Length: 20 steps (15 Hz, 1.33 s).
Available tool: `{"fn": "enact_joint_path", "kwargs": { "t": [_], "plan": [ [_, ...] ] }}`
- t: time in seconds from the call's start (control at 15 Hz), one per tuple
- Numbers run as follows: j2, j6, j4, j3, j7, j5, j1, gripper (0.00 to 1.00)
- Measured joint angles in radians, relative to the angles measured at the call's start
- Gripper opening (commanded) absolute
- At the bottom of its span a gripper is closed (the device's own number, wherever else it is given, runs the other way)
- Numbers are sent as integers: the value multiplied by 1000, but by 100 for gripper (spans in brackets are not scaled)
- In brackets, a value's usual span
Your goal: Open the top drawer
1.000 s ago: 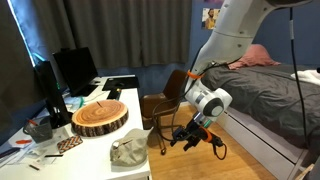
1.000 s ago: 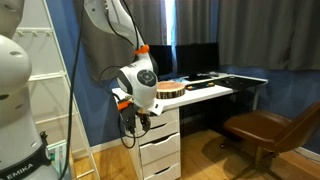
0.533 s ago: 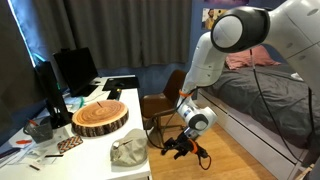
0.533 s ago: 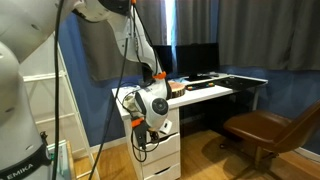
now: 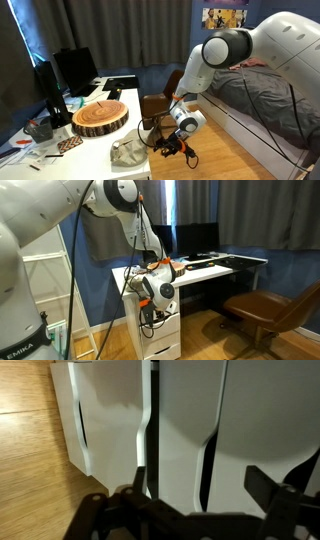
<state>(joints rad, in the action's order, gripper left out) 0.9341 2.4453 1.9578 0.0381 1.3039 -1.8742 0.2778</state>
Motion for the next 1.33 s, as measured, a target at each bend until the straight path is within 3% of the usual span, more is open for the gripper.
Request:
{"fn": "enact_joint_path", "kwargs": {
  "t": [0.6, 1.33],
  "plan": [
    [-1, 0, -55, -16, 7, -21, -2, 100],
    [56, -20, -141, -44, 23, -166, -2, 100]
  ]
}}
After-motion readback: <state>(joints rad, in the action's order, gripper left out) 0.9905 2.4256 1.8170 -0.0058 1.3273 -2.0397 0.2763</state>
